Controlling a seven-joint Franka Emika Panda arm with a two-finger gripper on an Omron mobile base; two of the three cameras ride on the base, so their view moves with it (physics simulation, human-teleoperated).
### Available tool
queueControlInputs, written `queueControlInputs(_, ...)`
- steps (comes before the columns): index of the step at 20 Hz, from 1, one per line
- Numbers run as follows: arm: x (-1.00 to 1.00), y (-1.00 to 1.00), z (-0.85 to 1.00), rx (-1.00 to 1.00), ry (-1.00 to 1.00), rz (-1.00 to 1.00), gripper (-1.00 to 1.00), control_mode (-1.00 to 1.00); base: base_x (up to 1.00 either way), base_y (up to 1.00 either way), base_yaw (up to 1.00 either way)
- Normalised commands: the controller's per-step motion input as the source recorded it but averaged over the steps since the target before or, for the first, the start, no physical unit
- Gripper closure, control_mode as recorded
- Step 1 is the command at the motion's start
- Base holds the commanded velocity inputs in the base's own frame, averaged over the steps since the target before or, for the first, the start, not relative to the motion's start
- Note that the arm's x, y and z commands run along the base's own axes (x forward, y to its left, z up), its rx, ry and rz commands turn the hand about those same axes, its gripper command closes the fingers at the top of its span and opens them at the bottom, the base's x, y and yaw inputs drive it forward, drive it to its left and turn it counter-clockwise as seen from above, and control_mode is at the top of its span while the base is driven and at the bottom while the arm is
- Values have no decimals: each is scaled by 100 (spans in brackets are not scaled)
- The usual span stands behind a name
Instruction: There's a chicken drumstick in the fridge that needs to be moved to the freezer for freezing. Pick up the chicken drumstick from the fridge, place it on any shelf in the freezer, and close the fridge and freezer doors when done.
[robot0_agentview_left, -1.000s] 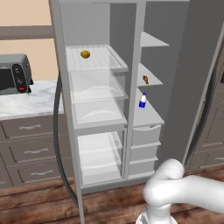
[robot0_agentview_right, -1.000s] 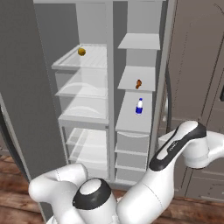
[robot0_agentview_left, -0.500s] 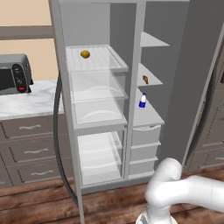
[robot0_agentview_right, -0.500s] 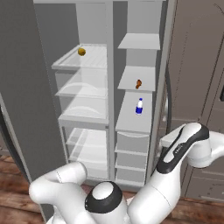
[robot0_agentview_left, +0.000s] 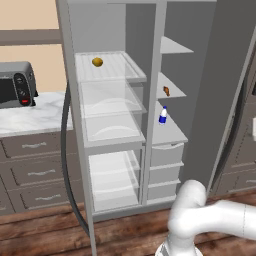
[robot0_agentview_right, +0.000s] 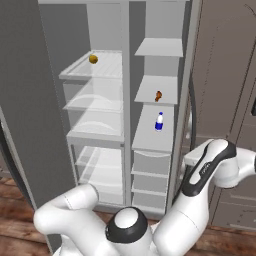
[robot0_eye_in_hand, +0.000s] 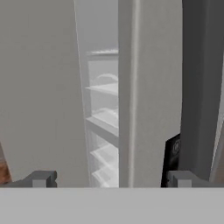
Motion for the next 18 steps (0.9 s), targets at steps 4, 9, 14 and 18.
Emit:
queueControlInputs(4,18,0,-4,0,-2,0,-100,-100,0,0,0)
queueControlInputs(9,20,0,-3,0,-1,0,-100,-100,0,0,0)
queueControlInputs(14,25,0,0,0,0,0,-100,-100,0,0,0)
queueControlInputs(18,25,-10,-2,0,0,0,-100,-100,0,0,0)
